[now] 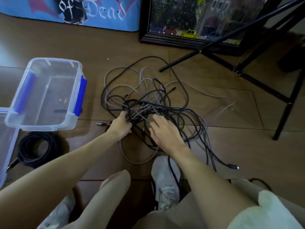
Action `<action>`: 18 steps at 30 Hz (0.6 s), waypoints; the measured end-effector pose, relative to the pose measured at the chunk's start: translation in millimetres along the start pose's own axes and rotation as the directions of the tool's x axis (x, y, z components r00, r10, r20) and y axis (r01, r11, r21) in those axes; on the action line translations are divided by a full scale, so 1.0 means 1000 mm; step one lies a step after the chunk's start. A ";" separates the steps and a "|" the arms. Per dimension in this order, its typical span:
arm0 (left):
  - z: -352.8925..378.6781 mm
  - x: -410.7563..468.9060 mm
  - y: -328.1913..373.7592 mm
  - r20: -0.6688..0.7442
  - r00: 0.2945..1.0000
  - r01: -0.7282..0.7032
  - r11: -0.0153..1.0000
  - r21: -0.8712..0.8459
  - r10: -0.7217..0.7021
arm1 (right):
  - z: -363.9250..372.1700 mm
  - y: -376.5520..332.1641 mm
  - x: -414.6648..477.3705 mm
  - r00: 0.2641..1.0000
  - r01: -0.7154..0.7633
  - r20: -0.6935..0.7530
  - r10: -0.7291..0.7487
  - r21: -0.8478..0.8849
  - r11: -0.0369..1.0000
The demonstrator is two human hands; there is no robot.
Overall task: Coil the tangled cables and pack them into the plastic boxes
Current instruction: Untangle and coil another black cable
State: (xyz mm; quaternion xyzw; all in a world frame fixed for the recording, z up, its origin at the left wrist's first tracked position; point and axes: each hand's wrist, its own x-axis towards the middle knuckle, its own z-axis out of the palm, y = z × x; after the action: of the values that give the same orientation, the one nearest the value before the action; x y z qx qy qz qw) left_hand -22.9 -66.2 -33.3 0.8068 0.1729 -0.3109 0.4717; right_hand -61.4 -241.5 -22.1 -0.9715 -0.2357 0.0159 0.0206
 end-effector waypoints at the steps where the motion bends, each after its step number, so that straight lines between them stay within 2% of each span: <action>1: 0.001 -0.002 0.000 -0.055 0.998 -0.033 0.989 0.145 0.041 | 0.000 0.001 -0.010 0.987 -0.063 -0.142 0.072 0.067 0.996; 2: 0.004 -0.005 0.000 -0.107 0.991 -0.052 0.967 0.250 0.081 | 0.002 0.001 -0.020 0.957 -0.105 -0.262 0.127 0.097 0.990; 4: 0.011 -0.012 0.001 -0.184 0.973 -0.073 0.941 0.329 0.140 | 0.008 0.001 -0.034 0.913 -0.172 -0.357 0.195 0.095 0.980; 7: 0.019 -0.021 0.007 -0.243 0.950 -0.122 0.948 0.294 0.198 | 0.017 -0.001 -0.037 0.905 -0.222 -0.353 0.239 0.088 0.971; 8: 0.021 -0.023 0.007 -0.243 0.944 -0.151 0.948 0.280 0.222 | 0.018 -0.002 -0.036 0.901 -0.242 -0.334 0.275 0.138 0.960; 11: 0.028 -0.026 0.007 -0.254 0.919 -0.239 0.939 0.248 0.301 | 0.010 -0.002 -0.032 0.814 -0.312 -0.377 0.441 0.356 0.881; 13: 0.033 -0.028 0.008 -0.278 0.896 -0.273 0.923 0.270 0.346 | 0.007 0.001 -0.031 0.779 -0.337 -0.419 0.466 0.346 0.876; 15: 0.040 -0.029 0.007 -0.325 0.836 -0.301 0.866 0.400 0.441 | 0.004 0.004 -0.030 0.745 -0.452 -0.339 0.575 0.378 0.808; 17: 0.046 -0.029 0.006 -0.356 0.745 -0.332 0.777 0.535 0.564 | 0.007 0.010 -0.029 0.643 -0.649 -0.121 0.756 0.438 0.622; 18: 0.049 -0.030 0.006 -0.361 0.705 -0.370 0.751 0.546 0.610 | 0.011 0.016 -0.030 0.563 -0.751 0.010 0.826 0.424 0.507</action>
State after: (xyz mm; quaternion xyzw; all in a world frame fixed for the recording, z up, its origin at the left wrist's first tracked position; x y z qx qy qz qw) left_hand -58.4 -111.2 -27.4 0.9590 -0.0077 0.0293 0.2817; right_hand -81.3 -269.3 -33.7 -0.9432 0.2458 -0.0255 0.2220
